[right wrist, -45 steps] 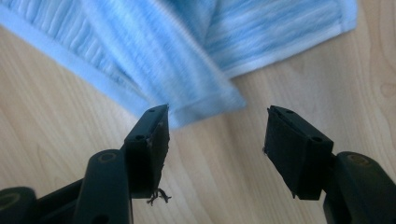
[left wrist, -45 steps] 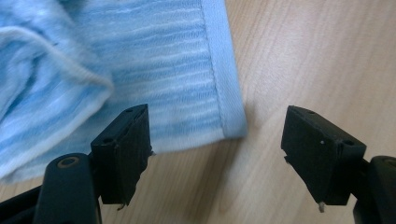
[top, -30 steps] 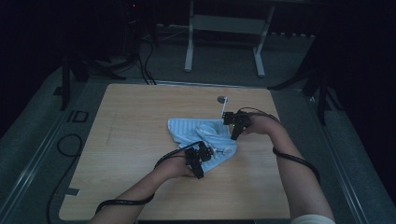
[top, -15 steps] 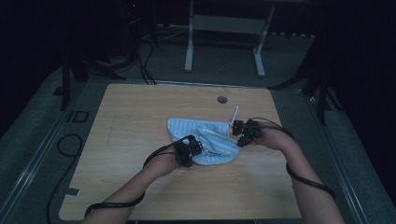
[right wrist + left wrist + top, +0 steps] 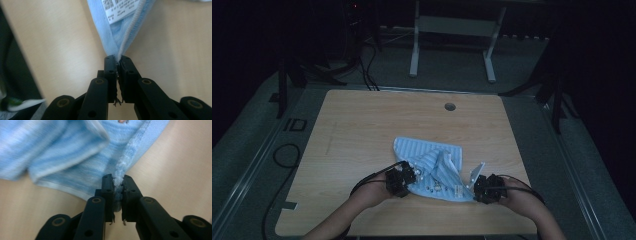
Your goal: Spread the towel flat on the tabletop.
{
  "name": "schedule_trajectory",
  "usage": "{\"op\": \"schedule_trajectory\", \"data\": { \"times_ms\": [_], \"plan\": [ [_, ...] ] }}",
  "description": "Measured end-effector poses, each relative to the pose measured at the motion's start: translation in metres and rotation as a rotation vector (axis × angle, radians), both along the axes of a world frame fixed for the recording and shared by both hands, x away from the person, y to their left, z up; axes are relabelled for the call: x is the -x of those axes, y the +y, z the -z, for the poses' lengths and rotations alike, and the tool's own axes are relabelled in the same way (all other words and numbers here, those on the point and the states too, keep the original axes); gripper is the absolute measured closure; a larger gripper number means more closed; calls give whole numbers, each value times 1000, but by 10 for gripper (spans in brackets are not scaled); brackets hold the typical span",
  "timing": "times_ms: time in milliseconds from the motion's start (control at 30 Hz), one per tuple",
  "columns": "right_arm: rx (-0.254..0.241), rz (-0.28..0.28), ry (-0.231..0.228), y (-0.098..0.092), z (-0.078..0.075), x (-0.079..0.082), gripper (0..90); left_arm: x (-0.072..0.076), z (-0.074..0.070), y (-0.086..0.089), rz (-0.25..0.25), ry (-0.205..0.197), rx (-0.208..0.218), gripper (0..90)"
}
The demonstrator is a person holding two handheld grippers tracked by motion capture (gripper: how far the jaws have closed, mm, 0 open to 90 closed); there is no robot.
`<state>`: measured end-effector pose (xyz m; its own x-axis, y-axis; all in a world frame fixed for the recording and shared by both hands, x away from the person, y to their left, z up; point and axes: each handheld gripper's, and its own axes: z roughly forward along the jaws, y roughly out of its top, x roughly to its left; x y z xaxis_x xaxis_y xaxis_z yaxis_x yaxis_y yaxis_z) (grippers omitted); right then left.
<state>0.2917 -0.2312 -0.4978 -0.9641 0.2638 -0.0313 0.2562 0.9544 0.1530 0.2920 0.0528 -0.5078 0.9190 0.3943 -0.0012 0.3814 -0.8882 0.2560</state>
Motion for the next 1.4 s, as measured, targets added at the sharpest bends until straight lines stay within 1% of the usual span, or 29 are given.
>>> {"op": "schedule_trajectory", "data": {
  "times_ms": [33, 67, 100, 133, 167, 200, 233, 267, 333, 400, 433, 500, 600, 700, 800, 867, 900, 933, 967, 1000, 1033, 1067, 1100, 1133, 1167, 1200, 1267, 1300, 1400],
  "plan": [
    [6, 6, 10, 0, 2, 4, 804, 4, 2, 1, 5, 18, -10, 785],
    [25, 6, 6, 0, 4, 10, 781, 10, 5, 3, 17, 37, -18, 761],
    [38, 1, 0, -2, 5, 16, 736, 12, 6, 5, 18, 51, -18, 723],
    [38, 5, 8, -3, 5, 19, 724, 16, 7, 8, 14, 68, -21, 662],
    [36, 7, 14, -7, 3, 22, 694, 18, 5, 11, 11, 68, -19, 608],
    [27, 11, 13, -10, -1, 24, 660, 20, 3, 15, 2, 67, -4, 587],
    [15, 23, 2, -13, -6, 24, 649, 21, 0, 18, -7, 66, 5, 562],
    [2, 40, -13, -15, -11, 24, 624, 21, -5, 22, -20, 54, 18, 528],
    [-40, 80, -46, -17, -25, 17, 589, 21, -13, 27, -33, 29, 34, 512],
    [-49, 99, -95, -13, -35, 9, 557, 20, -20, 28, -60, 2, 58, 475],
    [-51, 100, -108, -9, -40, 4, 541, 18, -22, 26, -66, -8, 71, 474],
    [-58, 83, -142, 2, -47, -5, 526, 13, -25, 22, -74, -18, 79, 454],
    [-72, 62, -152, 24, -55, -21, 520, 3, -26, 12, -80, -13, 91, 454],
    [-93, 41, -139, 46, -60, -33, 508, -6, -27, 0, -84, -17, 106, 453],
    [-106, 26, -120, 64, -60, -39, 492, -14, -23, -9, -106, -30, 111, 433],
    [-109, 27, -108, 72, -56, -43, 491, -20, -18, -13, -111, -33, 102, 419],
    [-104, 20, -111, 75, -53, -44, 491, -23, -15, -15, -110, -36, 86, 419],
    [-98, 15, -109, 78, -49, -45, 492, -26, -12, -16, -114, -37, 83, 419],
    [-96, 9, -105, 80, -46, -46, 519, -28, -9, -17, -120, -31, 83, 423],
    [-89, -3, -107, 81, -44, -46, 559, -30, -7, -18, -115, -26, 76, 455],
    [-80, -16, -109, 81, -42, -46, 621, -32, -6, -19, -112, -30, 75, 492],
    [-64, -12, -95, 81, -40, -47, 683, -33, -5, -20, -105, -31, 72, 580],
    [-49, -22, -99, 80, -39, -47, 747, -34, -5, -20, -98, -33, 73, 710],
    [-39, -24, -101, 78, -38, -46, 780, -35, -7, -19, -98, -48, 72, 784],
    [-33, -25, -104, 76, -39, -46, 803, -37, -10, -17, -104, -59, 70, 826],
    [-32, -19, -110, 73, -41, -45, 832, -38, -12, -15, -108, -67, 75, 840],
    [-48, 2, -122, 64, -45, -45, 839, -43, -20, -7, -133, -95, 78, 855],
    [-46, 11, -130, 60, -47, -45, 858, -45, -25, -3, -146, -114, 75, 855],
    [-60, 44, -149, 46, -56, -41, 865, -52, -37, 11, -186, -155, 80, 856]
  ]
}}
